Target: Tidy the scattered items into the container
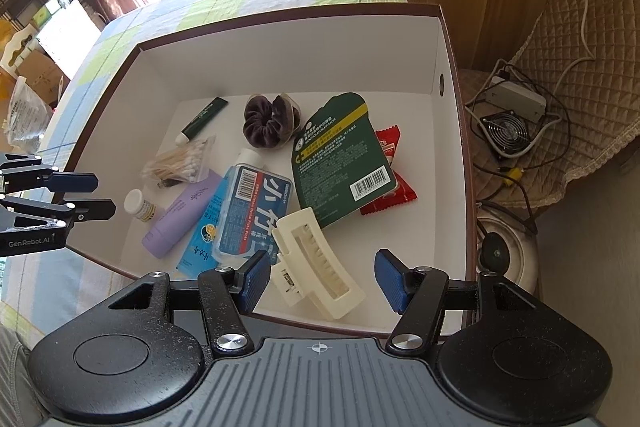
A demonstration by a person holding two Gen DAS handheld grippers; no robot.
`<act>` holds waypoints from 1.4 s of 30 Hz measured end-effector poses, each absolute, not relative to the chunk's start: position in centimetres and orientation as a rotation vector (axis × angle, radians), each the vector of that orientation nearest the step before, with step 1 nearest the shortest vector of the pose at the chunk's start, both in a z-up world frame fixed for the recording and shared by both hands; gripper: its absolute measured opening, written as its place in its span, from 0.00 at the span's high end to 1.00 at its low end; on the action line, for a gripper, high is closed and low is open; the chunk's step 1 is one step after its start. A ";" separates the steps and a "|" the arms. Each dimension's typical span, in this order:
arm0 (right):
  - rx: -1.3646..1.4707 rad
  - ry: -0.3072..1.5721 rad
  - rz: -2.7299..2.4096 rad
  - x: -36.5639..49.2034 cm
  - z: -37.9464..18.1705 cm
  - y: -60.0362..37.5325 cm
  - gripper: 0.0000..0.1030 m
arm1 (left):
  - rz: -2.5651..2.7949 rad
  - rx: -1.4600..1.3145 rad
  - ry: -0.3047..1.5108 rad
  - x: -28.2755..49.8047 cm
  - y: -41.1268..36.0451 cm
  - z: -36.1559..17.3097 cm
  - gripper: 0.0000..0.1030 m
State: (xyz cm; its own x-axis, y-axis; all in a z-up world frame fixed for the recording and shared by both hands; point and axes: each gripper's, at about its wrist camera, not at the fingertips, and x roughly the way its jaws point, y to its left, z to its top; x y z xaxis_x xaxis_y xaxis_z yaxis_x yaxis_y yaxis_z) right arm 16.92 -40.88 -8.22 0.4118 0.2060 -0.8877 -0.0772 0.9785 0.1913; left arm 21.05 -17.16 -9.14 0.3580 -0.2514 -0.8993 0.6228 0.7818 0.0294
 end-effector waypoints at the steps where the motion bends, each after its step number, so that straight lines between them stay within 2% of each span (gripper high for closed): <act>1: 0.127 1.131 0.182 16.8 -8.1 -40.8 0.37 | -0.578 0.400 1.067 21.0 -17.1 -9.1 0.65; 3: 0.122 1.126 0.189 16.5 -7.8 -40.7 0.37 | -0.565 0.397 1.071 20.8 -17.1 -8.8 0.63; 7: 0.111 1.118 0.180 15.8 -7.2 -40.1 0.37 | -0.536 0.386 1.077 20.3 -17.0 -8.3 0.48; 10: 0.105 1.109 0.158 15.3 -6.8 -39.7 0.37 | -0.510 0.385 1.074 19.8 -17.1 -7.7 0.45; 13: 0.100 1.092 0.139 14.7 -6.3 -39.4 0.37 | -0.493 0.375 1.069 19.2 -17.1 -7.1 0.36; 15: 0.109 1.084 0.128 14.4 -6.0 -39.3 0.37 | -0.489 0.366 1.063 18.7 -17.1 -6.6 0.36; 16: 0.110 1.074 0.117 14.2 -5.8 -39.2 0.34 | -0.484 0.362 1.059 18.5 -17.1 -6.4 0.36; 17: 0.111 1.061 0.106 13.9 -5.5 -39.1 0.16 | -0.477 0.359 1.056 18.3 -17.1 -6.2 0.36; 18: 0.112 1.049 0.094 13.7 -5.3 -39.0 0.03 | -0.471 0.354 1.053 18.1 -17.0 -6.0 0.36; 24: 0.126 1.019 0.081 12.2 -3.8 -38.4 0.03 | -0.433 0.312 1.031 16.7 -16.6 -4.4 0.33; 32: 0.169 0.994 0.058 9.9 -1.9 -37.3 0.03 | -0.401 0.252 1.002 14.2 -16.0 -2.3 0.24; 42: 0.223 0.962 0.033 7.1 0.0 -36.4 0.02 | -0.394 0.217 0.988 11.0 -15.2 -0.9 0.22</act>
